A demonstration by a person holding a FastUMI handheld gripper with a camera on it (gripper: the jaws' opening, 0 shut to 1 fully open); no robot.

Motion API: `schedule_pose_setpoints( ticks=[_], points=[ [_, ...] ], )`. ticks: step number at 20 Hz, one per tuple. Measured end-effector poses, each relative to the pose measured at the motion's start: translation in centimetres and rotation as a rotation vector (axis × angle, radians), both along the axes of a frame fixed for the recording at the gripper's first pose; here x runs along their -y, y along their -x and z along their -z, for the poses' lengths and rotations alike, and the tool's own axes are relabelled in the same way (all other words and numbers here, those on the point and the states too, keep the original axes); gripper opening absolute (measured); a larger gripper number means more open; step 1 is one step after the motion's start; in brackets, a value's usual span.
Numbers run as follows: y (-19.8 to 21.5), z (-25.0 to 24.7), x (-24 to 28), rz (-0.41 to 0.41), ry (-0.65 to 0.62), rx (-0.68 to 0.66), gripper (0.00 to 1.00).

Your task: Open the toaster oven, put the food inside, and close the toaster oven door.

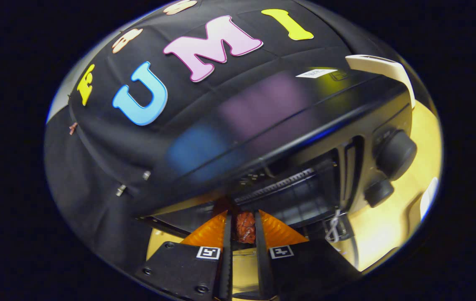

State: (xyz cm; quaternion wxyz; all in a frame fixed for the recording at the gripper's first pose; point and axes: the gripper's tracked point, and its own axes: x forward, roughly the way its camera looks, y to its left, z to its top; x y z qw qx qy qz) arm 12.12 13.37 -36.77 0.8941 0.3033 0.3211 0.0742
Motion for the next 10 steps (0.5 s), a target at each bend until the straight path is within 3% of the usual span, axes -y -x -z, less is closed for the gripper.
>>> schedule_pose_setpoints(
  ticks=[3, 7, 10],
  points=[
    [-0.1, -0.2, 1.6, 0.038, 0.027, -0.012, 0.39],
    [0.1, -1.1, 3.4, 0.070, 0.057, 0.000, 0.98],
    [1.5, -2.1, 4.4, 0.064, 0.102, 0.007, 0.98]
  ],
)
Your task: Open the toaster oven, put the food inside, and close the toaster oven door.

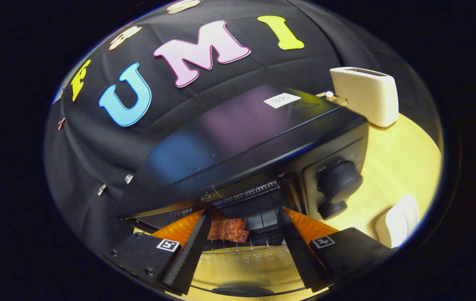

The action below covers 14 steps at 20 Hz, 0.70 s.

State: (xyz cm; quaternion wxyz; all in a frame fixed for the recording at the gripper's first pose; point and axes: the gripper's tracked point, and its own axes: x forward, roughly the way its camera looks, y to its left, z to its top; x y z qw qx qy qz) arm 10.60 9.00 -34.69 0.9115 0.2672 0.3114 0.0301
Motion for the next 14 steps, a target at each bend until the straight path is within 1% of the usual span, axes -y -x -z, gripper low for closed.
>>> schedule_pose_setpoints(
  ticks=[3, 6, 10, 14],
  points=[
    [1.7, -2.3, 0.2, 0.002, 0.024, 0.020, 0.98],
    [3.6, -5.4, 0.4, 0.010, 0.068, 0.062, 0.98],
    [6.3, -9.8, 0.0, 0.016, 0.094, 0.124, 0.98],
    [8.7, -12.4, -0.7, 0.008, 0.155, 0.165, 0.98]
  ],
)
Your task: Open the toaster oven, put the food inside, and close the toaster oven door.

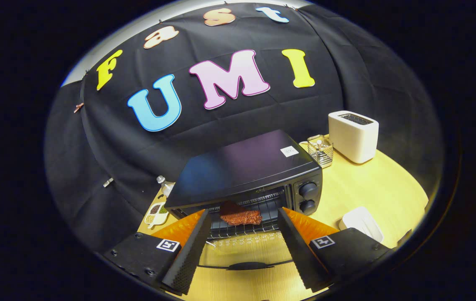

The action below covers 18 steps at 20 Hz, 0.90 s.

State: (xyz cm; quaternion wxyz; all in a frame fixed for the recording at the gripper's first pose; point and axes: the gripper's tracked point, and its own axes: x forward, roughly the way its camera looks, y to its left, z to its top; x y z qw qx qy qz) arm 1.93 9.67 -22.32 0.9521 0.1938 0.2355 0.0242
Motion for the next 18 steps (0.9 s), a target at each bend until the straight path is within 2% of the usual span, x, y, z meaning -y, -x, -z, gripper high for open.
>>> schedule_pose_setpoints(
  ticks=[7, 13, 18],
  points=[
    [5.5, 4.2, -4.3, -0.107, 0.109, -0.102, 0.98],
    [9.4, 11.7, -5.5, -0.132, 0.159, -0.283, 0.98],
    [10.6, 16.1, -6.8, -0.147, 0.164, -0.396, 0.99]
  ],
)
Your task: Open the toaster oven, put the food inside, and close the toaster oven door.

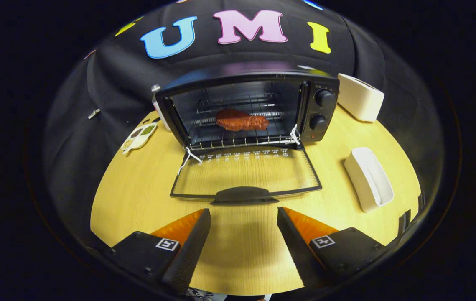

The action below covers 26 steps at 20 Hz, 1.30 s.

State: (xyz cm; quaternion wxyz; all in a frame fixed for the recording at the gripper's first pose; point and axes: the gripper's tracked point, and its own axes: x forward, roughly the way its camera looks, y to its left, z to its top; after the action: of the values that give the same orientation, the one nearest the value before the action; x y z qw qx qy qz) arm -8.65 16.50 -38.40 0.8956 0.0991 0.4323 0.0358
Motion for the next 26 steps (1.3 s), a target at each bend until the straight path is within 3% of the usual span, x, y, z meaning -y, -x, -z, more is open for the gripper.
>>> schedule_pose_setpoints(
  ticks=[6, 15, 26],
  points=[
    [-0.2, 4.3, -0.7, -0.035, 0.068, -0.088, 0.99],
    [-2.4, 6.1, 0.0, 0.013, 0.083, -0.114, 0.99],
    [-2.5, 1.5, 0.4, 0.009, 0.070, 0.033, 0.99]
  ],
)
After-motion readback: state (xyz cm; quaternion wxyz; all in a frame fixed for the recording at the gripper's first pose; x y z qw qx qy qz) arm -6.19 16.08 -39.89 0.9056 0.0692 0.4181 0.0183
